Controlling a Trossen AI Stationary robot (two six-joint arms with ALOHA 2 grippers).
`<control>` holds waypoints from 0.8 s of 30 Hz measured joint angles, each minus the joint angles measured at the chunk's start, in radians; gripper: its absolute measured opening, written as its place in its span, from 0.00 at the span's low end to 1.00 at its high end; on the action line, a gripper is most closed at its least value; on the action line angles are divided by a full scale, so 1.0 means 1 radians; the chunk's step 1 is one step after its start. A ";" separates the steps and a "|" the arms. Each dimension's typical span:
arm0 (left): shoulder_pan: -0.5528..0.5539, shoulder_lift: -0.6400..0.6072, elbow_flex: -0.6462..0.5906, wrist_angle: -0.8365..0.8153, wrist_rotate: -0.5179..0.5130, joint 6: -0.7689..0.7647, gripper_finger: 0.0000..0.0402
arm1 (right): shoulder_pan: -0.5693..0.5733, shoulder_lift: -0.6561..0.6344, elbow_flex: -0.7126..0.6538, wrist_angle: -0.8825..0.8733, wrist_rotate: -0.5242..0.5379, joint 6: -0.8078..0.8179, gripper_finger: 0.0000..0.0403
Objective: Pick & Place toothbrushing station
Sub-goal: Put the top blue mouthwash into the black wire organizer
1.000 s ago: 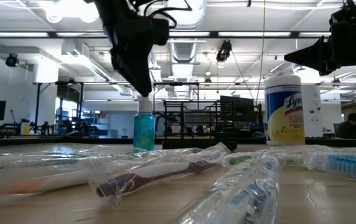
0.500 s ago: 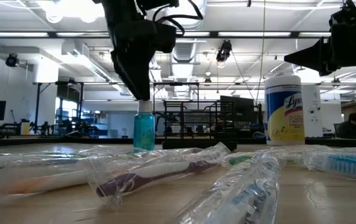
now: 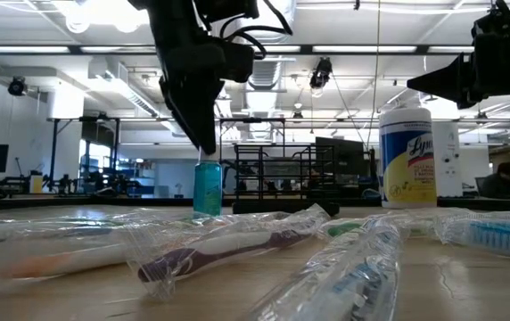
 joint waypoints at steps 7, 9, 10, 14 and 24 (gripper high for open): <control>0.000 0.009 0.000 0.002 -0.004 0.009 0.61 | 0.000 0.000 0.000 0.000 0.000 0.000 0.02; 0.000 0.009 0.000 0.002 -0.013 0.009 0.61 | 0.000 0.000 0.000 0.000 0.000 0.000 0.02; 0.000 0.009 0.000 0.002 -0.015 0.010 0.60 | 0.000 0.000 0.000 -0.001 0.000 0.000 0.02; 0.000 0.009 0.000 0.006 -0.016 0.016 0.53 | 0.000 0.000 0.000 -0.001 0.000 0.000 0.02; -0.003 0.007 -0.009 0.027 -0.016 0.035 0.23 | 0.000 0.000 0.000 -0.002 0.000 0.000 0.02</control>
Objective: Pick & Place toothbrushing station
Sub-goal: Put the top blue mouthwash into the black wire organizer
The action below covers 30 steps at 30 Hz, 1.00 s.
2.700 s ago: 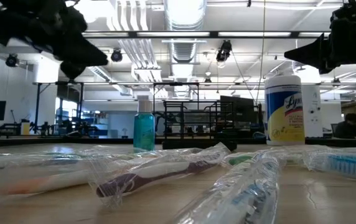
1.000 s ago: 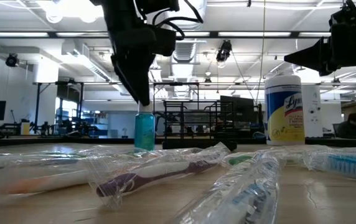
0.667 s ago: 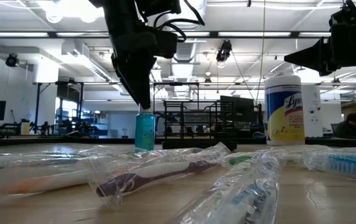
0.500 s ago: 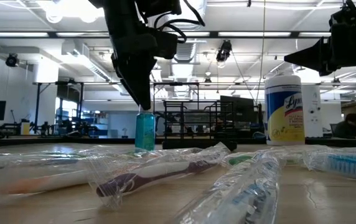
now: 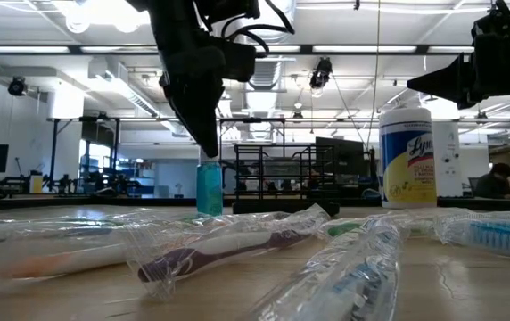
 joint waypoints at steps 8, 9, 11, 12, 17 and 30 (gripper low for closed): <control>-0.015 -0.002 -0.013 0.001 -0.010 0.023 0.23 | 0.000 0.000 0.000 0.000 0.000 0.000 0.02; -0.015 -0.002 -0.013 0.000 -0.009 0.025 0.23 | 0.000 0.000 0.000 0.000 0.000 0.000 0.02; -0.015 -0.001 -0.008 -0.004 -0.007 0.036 0.23 | 0.000 0.000 0.000 0.000 0.000 0.000 0.02; -0.016 -0.001 -0.004 -0.007 -0.005 0.046 0.23 | 0.000 0.000 0.000 0.000 0.000 0.000 0.02; -0.016 0.005 0.034 -0.042 0.005 0.081 0.23 | 0.000 0.000 0.000 0.000 0.001 -0.004 0.02; -0.014 0.004 0.228 -0.185 -0.002 0.241 0.23 | 0.000 0.000 0.000 0.000 0.001 0.000 0.02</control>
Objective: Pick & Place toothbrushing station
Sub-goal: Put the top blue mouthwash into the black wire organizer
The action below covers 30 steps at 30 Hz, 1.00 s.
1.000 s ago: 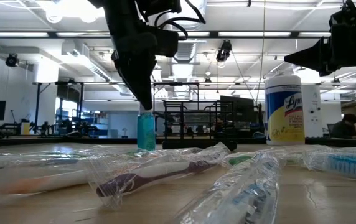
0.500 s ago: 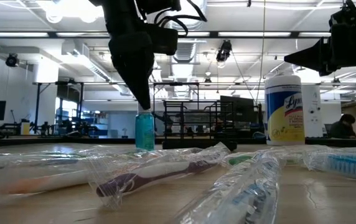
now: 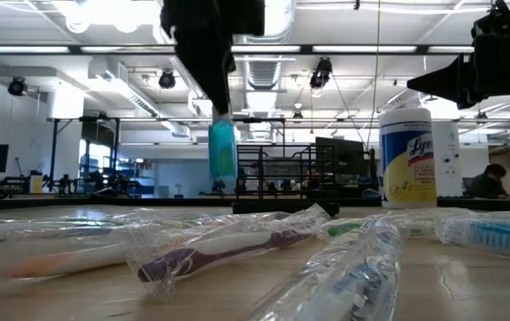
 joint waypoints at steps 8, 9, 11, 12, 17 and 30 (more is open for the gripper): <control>0.005 -0.001 0.184 -0.101 0.001 0.071 0.23 | 0.000 0.000 0.000 -0.001 0.000 0.000 0.02; 0.008 -0.001 0.206 -0.114 0.004 0.082 0.23 | 0.000 0.000 0.000 -0.001 0.000 0.000 0.02; 0.019 0.002 0.251 -0.138 0.004 0.105 0.23 | 0.000 0.000 0.000 -0.001 0.000 0.000 0.02; 0.023 0.004 0.273 -0.147 0.003 0.120 0.23 | 0.000 0.000 0.000 -0.001 0.000 0.000 0.02; 0.052 0.050 0.383 -0.194 0.003 0.204 0.23 | 0.000 0.000 0.000 0.000 0.000 -0.007 0.02; 0.119 0.172 0.495 -0.215 0.000 0.579 0.23 | 0.000 0.000 0.000 -0.010 0.000 -0.008 0.02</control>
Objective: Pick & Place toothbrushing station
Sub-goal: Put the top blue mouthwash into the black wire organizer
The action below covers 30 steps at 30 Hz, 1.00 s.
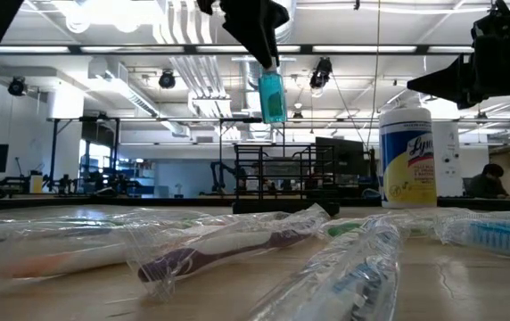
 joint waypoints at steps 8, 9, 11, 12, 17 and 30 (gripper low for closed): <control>0.054 0.029 0.000 0.027 0.000 0.045 0.23 | 0.000 0.000 0.000 -0.033 0.000 -0.005 0.02; 0.059 0.032 0.000 0.030 -0.001 0.050 0.23 | 0.000 0.000 0.000 -0.034 0.000 -0.005 0.02; 0.066 0.040 -0.001 0.035 0.000 0.061 0.23 | 0.000 0.000 0.000 -0.040 0.000 -0.005 0.02; 0.069 0.042 -0.002 0.034 0.001 0.067 0.23 | 0.000 0.000 0.000 -0.044 0.000 -0.005 0.02; 0.073 0.049 -0.002 0.035 0.020 0.086 0.23 | 0.000 0.000 0.000 -0.051 0.000 -0.005 0.02; 0.075 0.098 -0.023 0.046 0.056 0.096 0.23 | 0.000 0.000 0.000 -0.051 0.000 0.000 0.02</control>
